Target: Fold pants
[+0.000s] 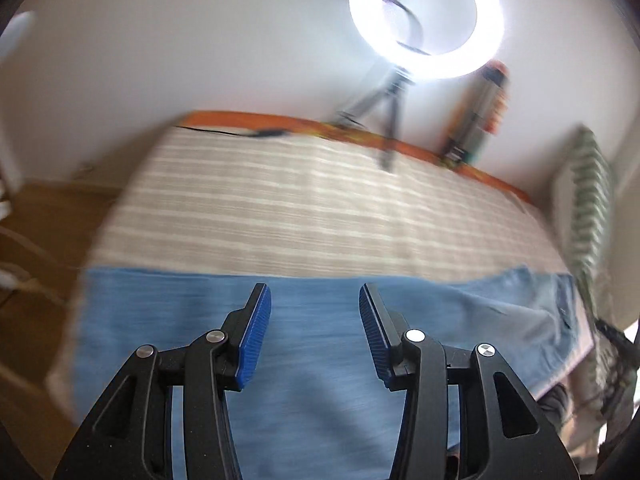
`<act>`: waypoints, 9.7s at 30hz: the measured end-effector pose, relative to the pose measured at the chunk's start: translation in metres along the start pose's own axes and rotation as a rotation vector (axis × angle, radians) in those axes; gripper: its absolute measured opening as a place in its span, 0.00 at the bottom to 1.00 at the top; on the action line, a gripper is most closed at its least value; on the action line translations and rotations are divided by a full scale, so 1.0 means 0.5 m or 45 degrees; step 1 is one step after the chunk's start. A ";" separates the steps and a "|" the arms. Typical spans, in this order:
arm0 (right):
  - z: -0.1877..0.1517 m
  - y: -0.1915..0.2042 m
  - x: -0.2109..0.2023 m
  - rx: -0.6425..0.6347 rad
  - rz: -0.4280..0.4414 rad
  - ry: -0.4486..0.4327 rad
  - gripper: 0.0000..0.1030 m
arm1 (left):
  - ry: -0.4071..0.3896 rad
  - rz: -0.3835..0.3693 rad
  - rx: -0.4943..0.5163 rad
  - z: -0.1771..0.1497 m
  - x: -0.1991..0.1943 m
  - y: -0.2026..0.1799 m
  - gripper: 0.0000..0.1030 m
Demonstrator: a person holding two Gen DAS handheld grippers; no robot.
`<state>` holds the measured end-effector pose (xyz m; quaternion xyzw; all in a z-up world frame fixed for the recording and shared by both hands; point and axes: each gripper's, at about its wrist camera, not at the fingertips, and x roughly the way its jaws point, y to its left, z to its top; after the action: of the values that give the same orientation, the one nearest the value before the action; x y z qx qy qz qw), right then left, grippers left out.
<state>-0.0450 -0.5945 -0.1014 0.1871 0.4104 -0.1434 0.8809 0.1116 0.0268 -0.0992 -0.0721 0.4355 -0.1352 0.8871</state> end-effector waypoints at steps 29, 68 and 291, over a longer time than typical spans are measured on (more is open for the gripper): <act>0.114 0.311 0.407 -0.762 0.345 0.341 0.10 | 0.240 -0.183 0.374 -0.171 0.222 -0.245 0.43; 0.162 -0.292 0.230 0.222 0.164 0.058 0.78 | 0.322 -0.438 0.818 -0.219 0.253 -0.550 0.46; -0.131 0.965 0.455 -0.316 1.108 1.035 0.69 | -0.075 -0.143 0.259 -0.194 -0.019 -0.141 0.11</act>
<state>0.2485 -0.1587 -0.2146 0.2732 0.6135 0.3618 0.6466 0.0166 -0.0385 -0.1339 -0.0098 0.3884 -0.2259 0.8933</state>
